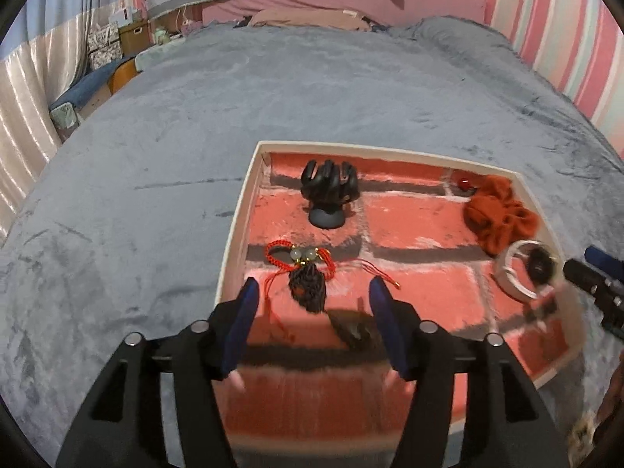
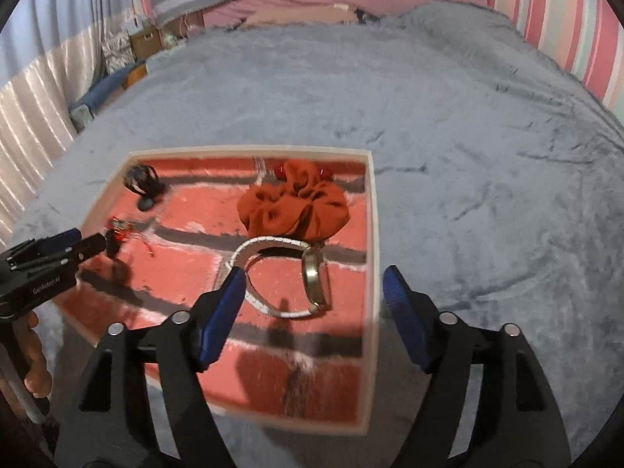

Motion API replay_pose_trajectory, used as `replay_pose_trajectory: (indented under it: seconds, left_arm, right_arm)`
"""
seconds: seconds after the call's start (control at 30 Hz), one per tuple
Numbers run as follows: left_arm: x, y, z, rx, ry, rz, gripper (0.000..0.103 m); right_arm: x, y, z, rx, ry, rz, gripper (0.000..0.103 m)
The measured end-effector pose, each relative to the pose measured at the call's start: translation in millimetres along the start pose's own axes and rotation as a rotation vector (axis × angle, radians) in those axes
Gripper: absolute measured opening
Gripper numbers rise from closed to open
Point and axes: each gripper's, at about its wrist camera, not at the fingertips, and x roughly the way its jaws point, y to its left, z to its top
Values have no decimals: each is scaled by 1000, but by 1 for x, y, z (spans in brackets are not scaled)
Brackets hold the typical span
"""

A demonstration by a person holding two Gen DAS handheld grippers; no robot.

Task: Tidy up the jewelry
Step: 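Open both tools to release watch and charm in tray, then withdraw, then move right tool to wooden bead bracelet while left tool moves to black scrunchie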

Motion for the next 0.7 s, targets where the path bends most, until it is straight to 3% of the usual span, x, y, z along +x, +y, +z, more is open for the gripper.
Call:
replay_pose_trajectory:
  seconds: [0.07,0.3,0.47,0.53,0.7]
  left_arm:
    - [-23,4,-3,-3,-25,2,69]
    - [-110,19,-22,-31,-89,-11,74]
    - [-165,21,-57,-15,-141,21,76]
    - [-182,23,-74,-19,-158,24,81]
    - [-208,27,-118,-21,-191,48,86]
  right_arm:
    - [-22,-4,0,-7,-25,5,81]
    - [-109,-8,-15,-34,-85,12,89]
    - [-153,-5,-43,-45,-119,2,92]
    - [-166,-4,-57,-47,-128,4,93]
    - [-181,2,-98,-42,-142,17,94]
